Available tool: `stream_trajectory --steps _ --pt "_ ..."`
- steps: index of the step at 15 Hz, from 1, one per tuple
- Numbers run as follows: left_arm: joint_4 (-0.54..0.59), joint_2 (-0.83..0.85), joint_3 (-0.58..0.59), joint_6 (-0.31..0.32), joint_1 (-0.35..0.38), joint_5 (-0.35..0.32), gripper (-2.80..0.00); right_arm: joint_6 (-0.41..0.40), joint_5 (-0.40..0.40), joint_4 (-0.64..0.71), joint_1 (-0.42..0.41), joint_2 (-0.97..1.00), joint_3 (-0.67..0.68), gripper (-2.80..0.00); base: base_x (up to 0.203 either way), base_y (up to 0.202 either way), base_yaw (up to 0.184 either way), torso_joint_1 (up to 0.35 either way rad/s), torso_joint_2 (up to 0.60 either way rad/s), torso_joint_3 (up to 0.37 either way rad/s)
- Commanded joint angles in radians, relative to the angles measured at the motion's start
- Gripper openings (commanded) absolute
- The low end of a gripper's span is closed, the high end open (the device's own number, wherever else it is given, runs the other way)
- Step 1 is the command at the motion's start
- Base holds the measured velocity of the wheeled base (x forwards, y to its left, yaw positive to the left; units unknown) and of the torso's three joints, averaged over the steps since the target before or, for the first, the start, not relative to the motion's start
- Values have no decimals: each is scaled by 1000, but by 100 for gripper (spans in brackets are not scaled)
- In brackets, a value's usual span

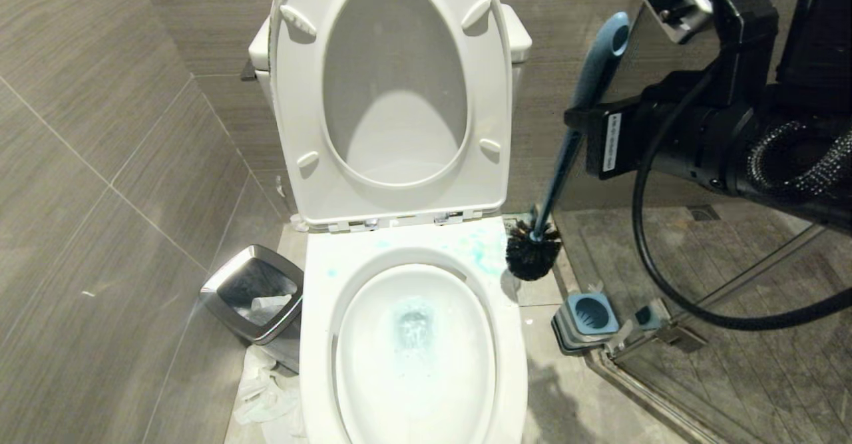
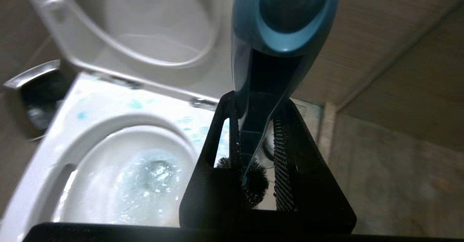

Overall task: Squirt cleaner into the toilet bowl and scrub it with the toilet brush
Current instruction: Put the toilet brush back

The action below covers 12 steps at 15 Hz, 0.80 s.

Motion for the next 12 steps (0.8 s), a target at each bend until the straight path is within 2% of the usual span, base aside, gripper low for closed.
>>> stream_trajectory --steps 1,4,9,12 --pt "0 1 0 0 0 0 -280 0 1 0 -93 -21 8 -280 0 0 0 0 0 0" --pt "0 1 0 0 0 0 -280 5 8 -2 -186 -26 54 -280 0 0 0 0 0 0" --pt "0 1 0 0 0 0 -280 8 87 -22 -321 -27 147 -280 0 0 0 0 0 0" --pt "0 1 0 0 0 0 -280 8 133 -130 -393 6 228 -280 0 0 0 0 0 0"
